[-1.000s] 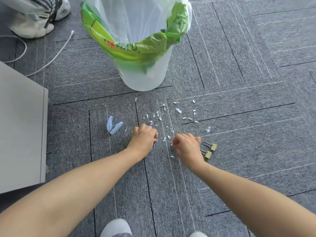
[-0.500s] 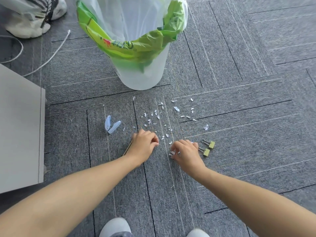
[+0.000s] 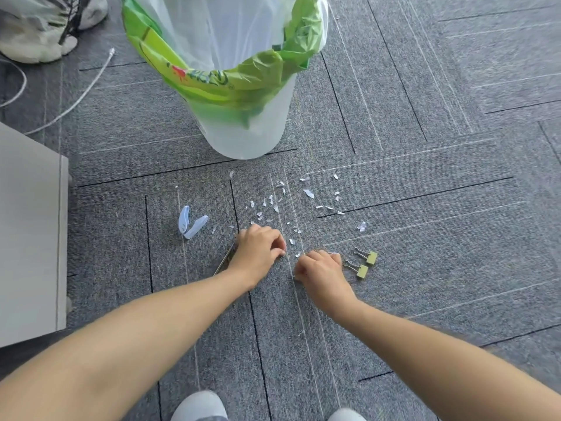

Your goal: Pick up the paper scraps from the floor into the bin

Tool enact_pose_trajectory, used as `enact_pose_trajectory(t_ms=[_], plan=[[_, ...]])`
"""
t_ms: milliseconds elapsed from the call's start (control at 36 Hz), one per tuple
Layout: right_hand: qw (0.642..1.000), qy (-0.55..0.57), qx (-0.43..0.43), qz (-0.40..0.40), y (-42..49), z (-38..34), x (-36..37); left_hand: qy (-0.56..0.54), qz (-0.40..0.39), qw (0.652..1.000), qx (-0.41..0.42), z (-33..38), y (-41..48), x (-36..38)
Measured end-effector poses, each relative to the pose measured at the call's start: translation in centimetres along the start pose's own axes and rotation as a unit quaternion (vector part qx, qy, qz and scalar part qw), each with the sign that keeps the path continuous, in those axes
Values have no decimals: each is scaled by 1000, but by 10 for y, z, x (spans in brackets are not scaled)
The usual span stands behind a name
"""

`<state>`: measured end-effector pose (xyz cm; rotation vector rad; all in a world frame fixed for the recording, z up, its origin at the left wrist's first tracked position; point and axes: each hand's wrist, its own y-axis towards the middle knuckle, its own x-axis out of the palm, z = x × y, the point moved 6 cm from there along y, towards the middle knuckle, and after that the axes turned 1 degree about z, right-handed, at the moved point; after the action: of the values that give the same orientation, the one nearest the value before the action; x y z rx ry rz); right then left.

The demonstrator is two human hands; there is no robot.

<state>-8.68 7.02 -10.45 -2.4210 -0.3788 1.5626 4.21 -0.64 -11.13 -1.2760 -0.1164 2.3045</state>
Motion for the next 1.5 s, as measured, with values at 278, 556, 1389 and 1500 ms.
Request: enact_pose_trajectory(t_ms=[278,556,1389,1500], plan=[[991,97,77,45,13,25,-17,-28,13,999,-17,0,4,-7],[989,114,71,60,24,18,-17,-10,16,1000,1,-2,7,-7],[994,86,64,32,56,3,-25,-24,52,998,-33,-28,0,-32],[994,72,77,25,57,3,-21,-27,53,998,-35,-29,-3,-35]])
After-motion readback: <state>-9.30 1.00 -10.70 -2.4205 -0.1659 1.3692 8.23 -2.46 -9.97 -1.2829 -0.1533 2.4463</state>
